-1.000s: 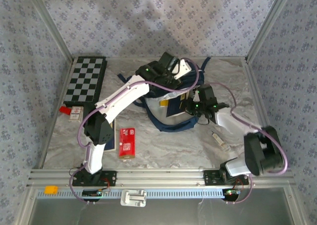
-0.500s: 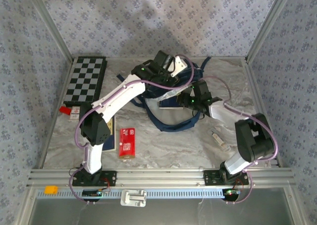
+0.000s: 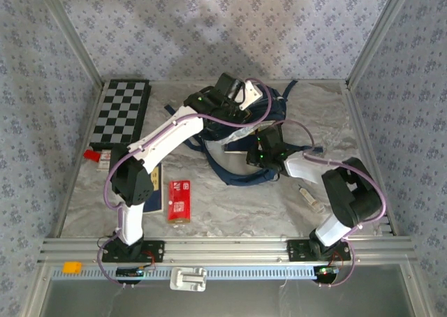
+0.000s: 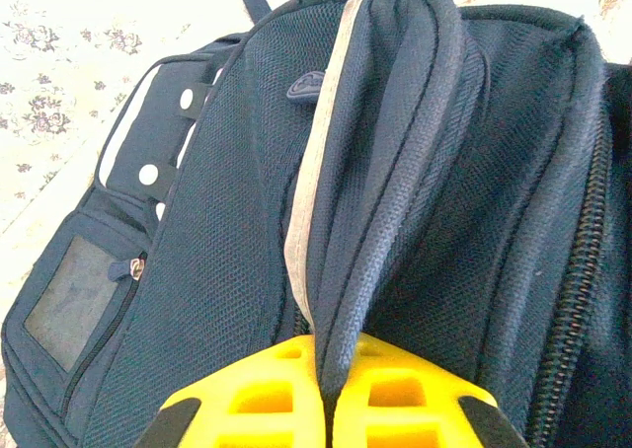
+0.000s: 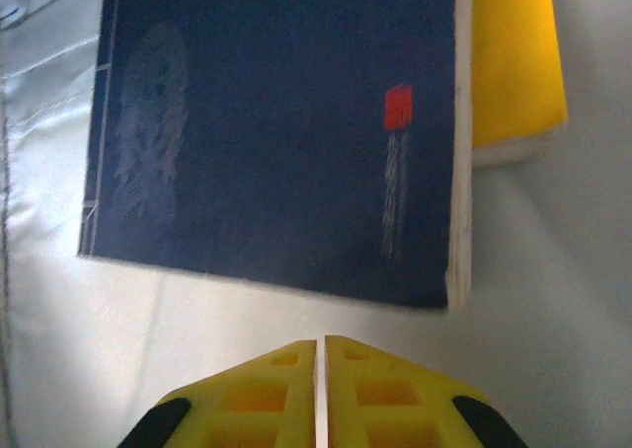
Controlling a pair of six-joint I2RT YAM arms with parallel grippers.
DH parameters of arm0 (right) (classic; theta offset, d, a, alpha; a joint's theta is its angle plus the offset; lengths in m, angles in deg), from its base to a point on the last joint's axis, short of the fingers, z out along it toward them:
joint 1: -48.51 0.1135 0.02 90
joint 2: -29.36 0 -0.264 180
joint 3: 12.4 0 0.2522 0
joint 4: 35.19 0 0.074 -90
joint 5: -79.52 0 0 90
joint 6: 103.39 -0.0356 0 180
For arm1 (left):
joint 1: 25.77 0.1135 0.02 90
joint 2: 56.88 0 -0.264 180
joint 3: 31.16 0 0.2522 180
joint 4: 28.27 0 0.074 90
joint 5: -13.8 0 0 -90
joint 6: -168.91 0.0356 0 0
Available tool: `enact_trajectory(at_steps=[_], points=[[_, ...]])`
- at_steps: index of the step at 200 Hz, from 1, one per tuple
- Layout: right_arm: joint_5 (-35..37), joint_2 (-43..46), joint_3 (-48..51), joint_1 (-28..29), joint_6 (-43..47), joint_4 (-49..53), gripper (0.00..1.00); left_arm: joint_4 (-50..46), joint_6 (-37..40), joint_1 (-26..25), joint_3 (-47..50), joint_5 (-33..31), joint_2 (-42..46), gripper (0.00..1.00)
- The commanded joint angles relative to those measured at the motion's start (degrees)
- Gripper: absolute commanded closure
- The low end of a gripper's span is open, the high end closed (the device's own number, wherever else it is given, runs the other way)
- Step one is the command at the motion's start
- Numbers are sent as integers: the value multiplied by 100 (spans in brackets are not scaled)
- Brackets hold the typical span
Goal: Pack the student bag
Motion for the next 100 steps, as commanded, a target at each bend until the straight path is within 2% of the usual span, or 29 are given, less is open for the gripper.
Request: enact_trajectory(at_steps=[1,23,49,68,100], points=[[496,-374,-469,2,14,-641,90,392,-150,9,62,110,495,100],[818,-642,-750,-19,40,-678,91,433,-169,13,139,133,531,100],[722,-488,-483,98,75,-836,90,426,-151,33,212,75,531,100],[777,-40,-101,285,162,-666,86,495,-191,47,335,126,557,100],[1023,1164,458,698,178,256,79,584,-344,53,643,195,635,100]])
